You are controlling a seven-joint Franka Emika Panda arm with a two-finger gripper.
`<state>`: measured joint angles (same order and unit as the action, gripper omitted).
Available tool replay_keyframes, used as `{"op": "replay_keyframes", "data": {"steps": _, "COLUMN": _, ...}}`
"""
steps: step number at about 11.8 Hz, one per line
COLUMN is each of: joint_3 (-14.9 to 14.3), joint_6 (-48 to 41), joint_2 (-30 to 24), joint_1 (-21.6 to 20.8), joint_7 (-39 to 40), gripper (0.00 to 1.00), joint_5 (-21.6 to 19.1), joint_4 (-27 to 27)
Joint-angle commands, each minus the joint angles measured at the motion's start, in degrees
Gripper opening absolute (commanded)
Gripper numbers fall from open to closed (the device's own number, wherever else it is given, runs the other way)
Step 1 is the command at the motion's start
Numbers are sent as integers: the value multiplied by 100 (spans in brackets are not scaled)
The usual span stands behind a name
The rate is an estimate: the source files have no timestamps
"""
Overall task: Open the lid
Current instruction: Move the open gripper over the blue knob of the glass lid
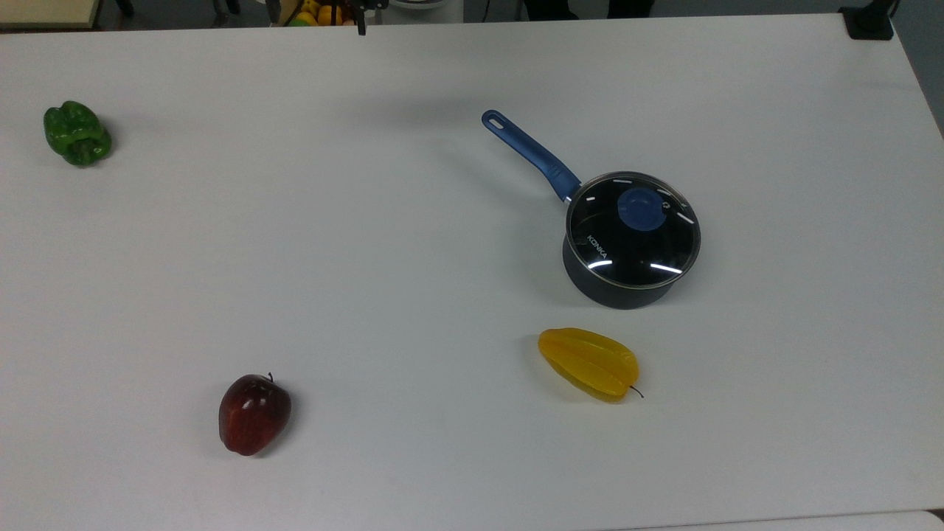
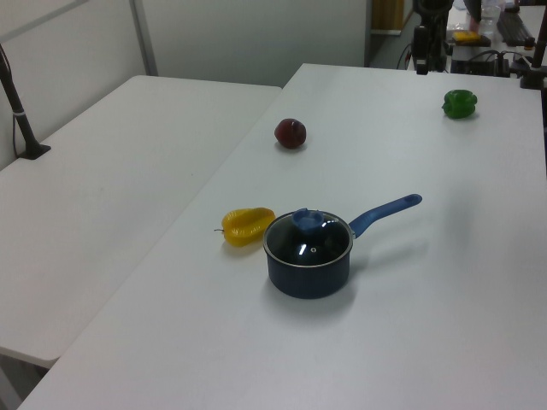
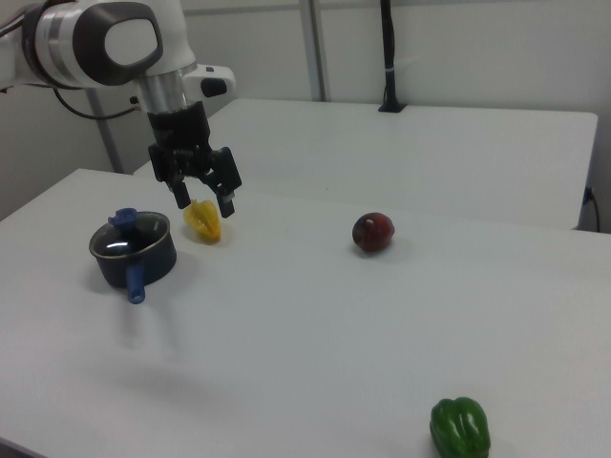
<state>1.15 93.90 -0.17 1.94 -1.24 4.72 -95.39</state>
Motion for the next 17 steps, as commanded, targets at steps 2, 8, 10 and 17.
{"op": "replay_keyframes", "data": {"steps": 2, "joint_3": 26, "joint_6": 41, "joint_2": -97, "joint_1": 87, "joint_7": 80, "gripper": 100, "joint_5": -86, "joint_4": -85}}
{"op": "replay_keyframes", "data": {"steps": 8, "joint_3": 78, "joint_6": 409, "joint_2": 43, "joint_1": -26, "joint_7": 63, "gripper": 100, "joint_5": -103, "joint_4": -76}}
{"op": "replay_keyframes", "data": {"steps": 10, "joint_3": 175, "joint_6": 1013, "joint_2": 219, "joint_1": -332, "joint_7": -68, "gripper": 100, "joint_5": -112, "joint_4": -84}}
{"op": "replay_keyframes", "data": {"steps": 17, "joint_3": 193, "joint_6": 2307, "joint_2": 772, "joint_1": -2222, "joint_7": -1342, "gripper": 100, "joint_5": -112, "joint_4": -120}}
